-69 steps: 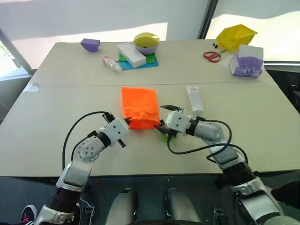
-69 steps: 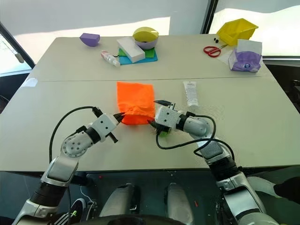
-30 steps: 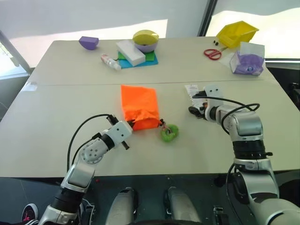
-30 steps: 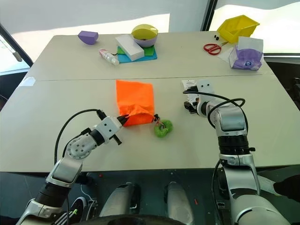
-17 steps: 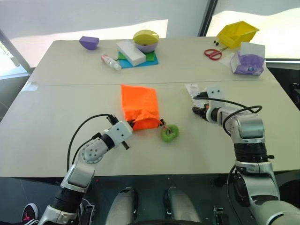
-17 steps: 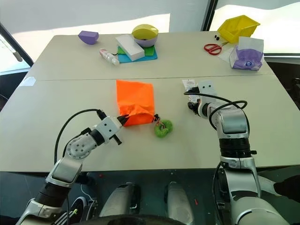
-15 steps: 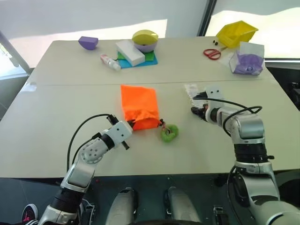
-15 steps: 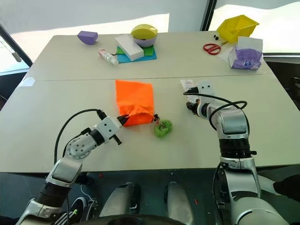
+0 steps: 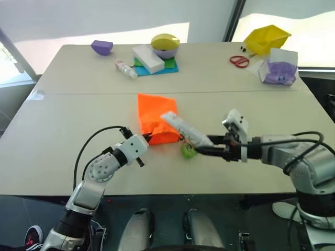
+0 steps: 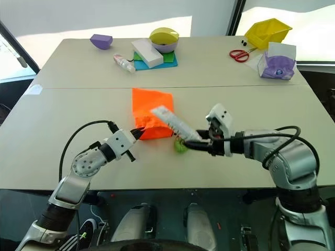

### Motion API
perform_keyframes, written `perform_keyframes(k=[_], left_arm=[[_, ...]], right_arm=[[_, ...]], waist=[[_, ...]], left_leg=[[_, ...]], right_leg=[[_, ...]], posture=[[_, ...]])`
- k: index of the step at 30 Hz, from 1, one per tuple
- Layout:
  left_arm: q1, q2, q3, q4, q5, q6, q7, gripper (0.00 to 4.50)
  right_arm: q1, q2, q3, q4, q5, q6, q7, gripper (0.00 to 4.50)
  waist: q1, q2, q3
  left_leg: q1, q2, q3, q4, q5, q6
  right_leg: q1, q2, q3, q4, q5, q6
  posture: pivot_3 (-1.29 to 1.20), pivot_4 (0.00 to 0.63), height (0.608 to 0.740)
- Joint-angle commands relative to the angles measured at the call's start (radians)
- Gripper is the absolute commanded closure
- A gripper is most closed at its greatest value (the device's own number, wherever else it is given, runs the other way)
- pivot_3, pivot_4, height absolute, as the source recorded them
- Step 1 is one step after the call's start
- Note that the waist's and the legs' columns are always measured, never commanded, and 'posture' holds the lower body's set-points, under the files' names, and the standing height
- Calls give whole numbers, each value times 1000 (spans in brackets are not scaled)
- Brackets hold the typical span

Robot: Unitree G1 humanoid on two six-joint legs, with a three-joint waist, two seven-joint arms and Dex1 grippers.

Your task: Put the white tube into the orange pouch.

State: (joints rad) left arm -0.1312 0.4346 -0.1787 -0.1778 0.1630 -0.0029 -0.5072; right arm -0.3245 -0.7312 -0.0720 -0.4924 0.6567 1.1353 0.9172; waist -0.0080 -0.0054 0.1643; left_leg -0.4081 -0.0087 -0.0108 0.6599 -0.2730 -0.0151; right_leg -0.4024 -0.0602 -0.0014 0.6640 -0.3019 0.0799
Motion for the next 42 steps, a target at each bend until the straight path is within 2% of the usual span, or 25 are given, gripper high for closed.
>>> perform_keyframes(k=[1, 5, 9, 14, 19, 26, 34, 42], left_arm=[[-13, 6, 20, -55, -17, 12, -6, 4500], [-11, 7, 19, -77, -18, 27, -14, 4500], [0, 9, 16, -95, -19, 40, -22, 4500], [15, 19, 21, -106, -17, 45, -25, 4500], [23, 18, 17, -104, -16, 44, -22, 4500], [22, 13, 11, -107, -18, 47, -24, 4500], [36, 13, 4, -115, -22, 51, -28, 4500], [48, 14, 4, -118, -29, 49, -26, 4500]], right_arm=[[58, -89, 83, -85, -28, -115, 79, 2680], [42, -67, 241, 3, -195, -267, 8, 2680], [18, -32, 311, 56, -266, -330, -25, 2680], [-22, 84, 264, 76, -225, -275, -109, 2680], [-19, 80, 272, 53, -215, -251, -98, 2680], [-42, 138, 264, 76, -240, -197, -198, 2680], [-26, 239, 227, 35, -186, -83, -303, 2680], [-49, 380, 268, 43, -213, -25, -450, 2680]], waist=[[-3, -1, 0], [-6, -1, 1], [-2, -2, 1], [-2, -3, 2], [0, -3, 2], [-3, -3, 2], [-3, -3, 2], [-6, -3, 2]], left_leg=[[0, 0, 0, 1, 0, 0], [2, 1, 0, 2, 0, 0], [2, 1, 0, 3, 1, 2], [1, 1, 0, 4, 1, 2], [0, 1, -1, 4, 1, 2], [0, 1, -1, 4, 1, 2], [-1, 1, -1, 3, 1, 2], [-1, 1, -1, 3, 1, 2]], right_leg=[[0, 0, 0, 0, 0, 0], [3, 0, 0, 0, 1, -1], [3, 0, 0, 0, 3, -1], [3, 0, 0, 0, 3, -1], [3, -1, 0, -1, 3, -1], [2, -1, 0, -1, 3, -1], [1, -1, 0, -1, 3, -1], [0, -2, 0, -1, 3, -1]], posture=[[0, 150, 740], [0, 150, 740], [0, 150, 740], [0, 150, 740], [0, 150, 740], [0, 150, 740], [0, 150, 740], [0, 150, 740]])
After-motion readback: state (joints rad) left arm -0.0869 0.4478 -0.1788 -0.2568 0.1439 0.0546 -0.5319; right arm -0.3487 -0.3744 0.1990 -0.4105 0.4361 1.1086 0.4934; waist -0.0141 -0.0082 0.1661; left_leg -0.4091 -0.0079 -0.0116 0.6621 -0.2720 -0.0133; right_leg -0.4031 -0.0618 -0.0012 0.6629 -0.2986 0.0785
